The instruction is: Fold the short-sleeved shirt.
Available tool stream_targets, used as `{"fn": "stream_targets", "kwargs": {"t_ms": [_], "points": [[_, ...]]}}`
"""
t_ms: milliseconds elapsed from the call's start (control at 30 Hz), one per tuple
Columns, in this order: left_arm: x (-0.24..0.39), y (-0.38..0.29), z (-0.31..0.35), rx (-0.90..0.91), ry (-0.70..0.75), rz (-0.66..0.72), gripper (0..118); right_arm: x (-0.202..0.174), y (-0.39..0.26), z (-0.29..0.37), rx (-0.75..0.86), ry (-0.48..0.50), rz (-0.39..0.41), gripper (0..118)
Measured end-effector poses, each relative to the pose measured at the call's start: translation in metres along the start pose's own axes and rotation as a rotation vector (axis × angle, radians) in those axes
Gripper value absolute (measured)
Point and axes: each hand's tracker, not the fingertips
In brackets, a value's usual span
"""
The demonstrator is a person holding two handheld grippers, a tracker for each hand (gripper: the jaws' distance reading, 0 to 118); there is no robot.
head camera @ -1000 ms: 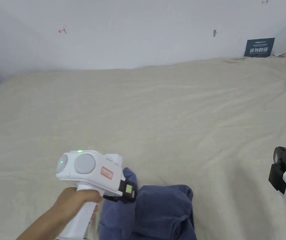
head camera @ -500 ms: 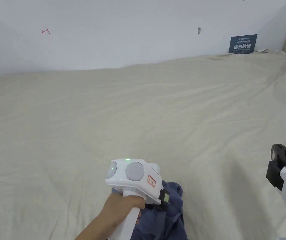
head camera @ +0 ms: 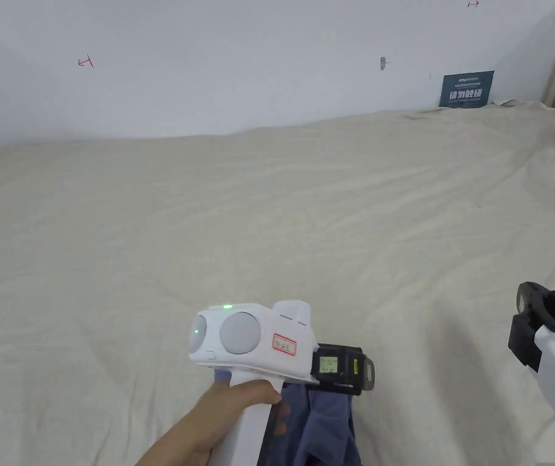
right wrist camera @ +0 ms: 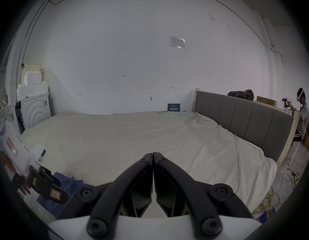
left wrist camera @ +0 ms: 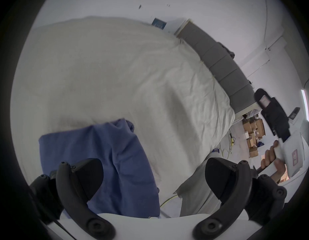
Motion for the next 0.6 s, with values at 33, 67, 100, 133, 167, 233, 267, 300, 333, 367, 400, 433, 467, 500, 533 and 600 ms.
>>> {"fn": "stream_targets", "kwargs": {"t_ms": [33,67,100,133,167,233,267,300,333,367,400,433,467,500,533,600], "points": [[-0.001,-0.001,0.008,0.027,0.009,0.002,118,0.001,0.000,0.000,0.002,0.000,-0.001,0],[-0.004,-0.001,0.016,0.060,0.019,0.004,118,0.001,0.001,0.000,0.004,0.000,-0.003,0],[-0.007,-0.003,0.024,0.091,0.039,0.007,118,0.001,0.002,0.000,0.006,0.001,-0.004,0],[-0.010,-0.005,0.030,0.121,0.067,0.005,118,0.001,0.003,0.001,0.009,0.000,-0.005,0],[-0.014,-0.010,0.036,0.161,0.102,0.003,117,0.001,0.003,0.001,0.013,0.000,-0.005,0],[-0.025,-0.018,0.044,0.234,0.164,-0.015,107,0.001,0.005,0.002,0.016,0.002,-0.004,0],[-0.030,-0.023,0.048,0.275,0.199,-0.008,95,0.000,0.005,0.001,0.017,0.004,-0.004,0],[-0.035,-0.027,0.049,0.303,0.228,-0.002,85,0.000,0.005,0.001,0.017,0.005,-0.002,0],[-0.040,-0.031,0.050,0.324,0.244,0.006,76,0.000,0.005,0.001,0.017,0.004,0.000,0],[-0.046,-0.035,0.049,0.338,0.243,0.019,66,0.000,0.005,0.001,0.017,0.005,-0.001,0],[-0.052,-0.039,0.049,0.336,0.227,0.032,57,-0.001,0.004,0.001,0.016,0.006,-0.004,0],[-0.056,-0.043,0.049,0.356,0.217,0.074,46,-0.001,0.004,0.001,0.013,0.007,-0.006,0],[-0.061,-0.047,0.047,0.377,0.219,0.087,32,-0.001,0.003,0.001,0.011,0.009,-0.011,0],[-0.064,-0.052,0.044,0.387,0.226,0.077,22,-0.001,0.002,0.001,0.008,0.011,-0.017,0],[-0.064,-0.056,0.041,0.389,0.237,0.073,16,-0.001,0.002,0.000,0.006,0.012,-0.019,0],[-0.066,-0.063,0.033,0.388,0.251,0.063,1,-0.002,0.000,0.000,0.002,0.011,-0.017,0]]}}
